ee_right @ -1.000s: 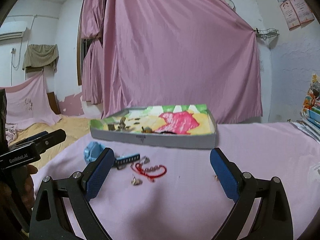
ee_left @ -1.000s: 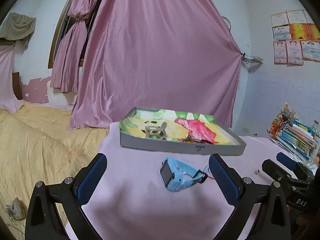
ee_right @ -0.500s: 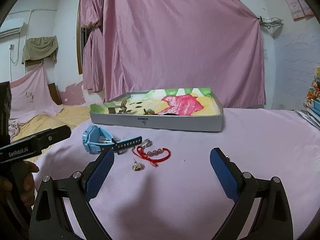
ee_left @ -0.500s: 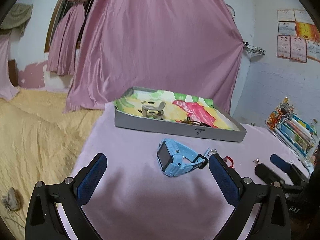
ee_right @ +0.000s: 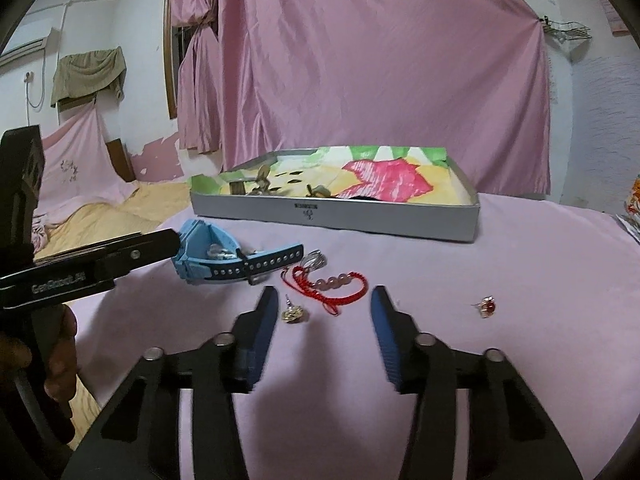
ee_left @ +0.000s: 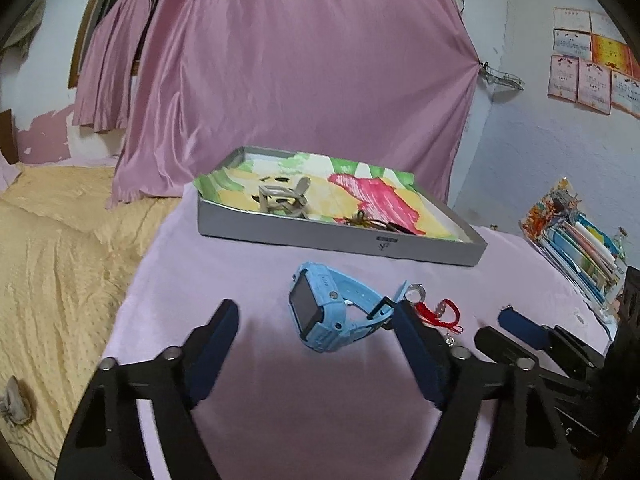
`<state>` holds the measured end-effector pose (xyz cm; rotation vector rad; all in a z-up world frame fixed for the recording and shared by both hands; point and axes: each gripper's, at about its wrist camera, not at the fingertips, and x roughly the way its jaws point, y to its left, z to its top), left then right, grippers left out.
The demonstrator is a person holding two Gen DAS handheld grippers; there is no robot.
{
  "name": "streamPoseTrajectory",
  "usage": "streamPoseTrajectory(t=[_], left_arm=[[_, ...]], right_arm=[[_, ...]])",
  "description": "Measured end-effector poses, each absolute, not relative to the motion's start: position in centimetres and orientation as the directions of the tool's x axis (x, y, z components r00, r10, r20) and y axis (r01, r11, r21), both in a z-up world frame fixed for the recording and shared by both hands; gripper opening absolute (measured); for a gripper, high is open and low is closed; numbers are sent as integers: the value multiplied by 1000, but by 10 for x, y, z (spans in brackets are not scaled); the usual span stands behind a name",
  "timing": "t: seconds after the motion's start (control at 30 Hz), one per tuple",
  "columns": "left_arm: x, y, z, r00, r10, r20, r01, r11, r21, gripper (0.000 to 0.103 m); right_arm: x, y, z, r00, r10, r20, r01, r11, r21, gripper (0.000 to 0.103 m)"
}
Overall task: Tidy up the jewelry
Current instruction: 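Grasp the blue smartwatch with the left gripper while the right grasps the small gold charm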
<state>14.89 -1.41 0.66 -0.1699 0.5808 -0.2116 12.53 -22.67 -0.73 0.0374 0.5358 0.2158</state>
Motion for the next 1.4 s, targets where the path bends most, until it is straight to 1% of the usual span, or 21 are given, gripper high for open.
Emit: streamPoseTrajectory(t=[0.03, 0.1, 0.2, 0.23, 0.3, 0.4, 0.63, 0.7, 0.83, 0.87, 0.9, 1.0, 1.13, 1.4], left_arm=[[151, -15, 6, 810, -251, -530, 155, 963, -220, 66], [155, -17, 5, 800, -258, -542, 160, 962, -222, 57], [161, -22, 4, 784, -265, -561, 169, 961, -218, 49], [163, -23, 3, 779, -264, -569, 168, 962, -216, 49], [167, -25, 2, 766, -256, -589, 160, 964, -210, 49], [173, -25, 2, 756, -237, -610, 135, 968, -210, 47], [178, -28, 3, 751, -226, -621, 126, 972, -201, 33], [178, -28, 3, 751, -224, -621, 122, 972, -203, 25], [176, -28, 4, 756, -215, -618, 115, 973, -199, 23], [176, -28, 4, 758, -211, -617, 112, 974, -196, 22], [175, -29, 4, 760, -206, -617, 110, 976, -190, 21], [172, -30, 4, 770, -187, -610, 102, 980, -172, 19], [171, -24, 5, 778, -188, -600, 84, 977, -197, 18], [161, -8, 21, 820, -165, -548, 57, 977, -208, 18]], right_arm=[[126, -226, -8, 834, 217, -508, -196, 976, 95, 30], [129, -224, -10, 823, 227, -520, -202, 974, 106, 30], [134, -221, -12, 810, 239, -536, -208, 971, 119, 30], [136, -219, -13, 804, 241, -544, -208, 971, 121, 30], [141, -215, -15, 791, 250, -558, -213, 968, 131, 21], [145, -210, -18, 780, 265, -566, -222, 964, 146, 21], [151, -205, -22, 765, 245, -596, -199, 969, 143, 21], [153, -205, -23, 755, 244, -609, -195, 970, 147, 21], [155, -202, -23, 754, 230, -615, -197, 973, 124, 20], [155, -201, -23, 754, 228, -616, -197, 973, 119, 12], [155, -201, -23, 755, 224, -616, -195, 974, 116, 11], [155, -203, -23, 754, 241, -611, -198, 970, 137, 10], [152, -210, -23, 766, 270, -584, -203, 963, 179, 10], [144, -221, -17, 794, 273, -543, -194, 961, 199, 10]])
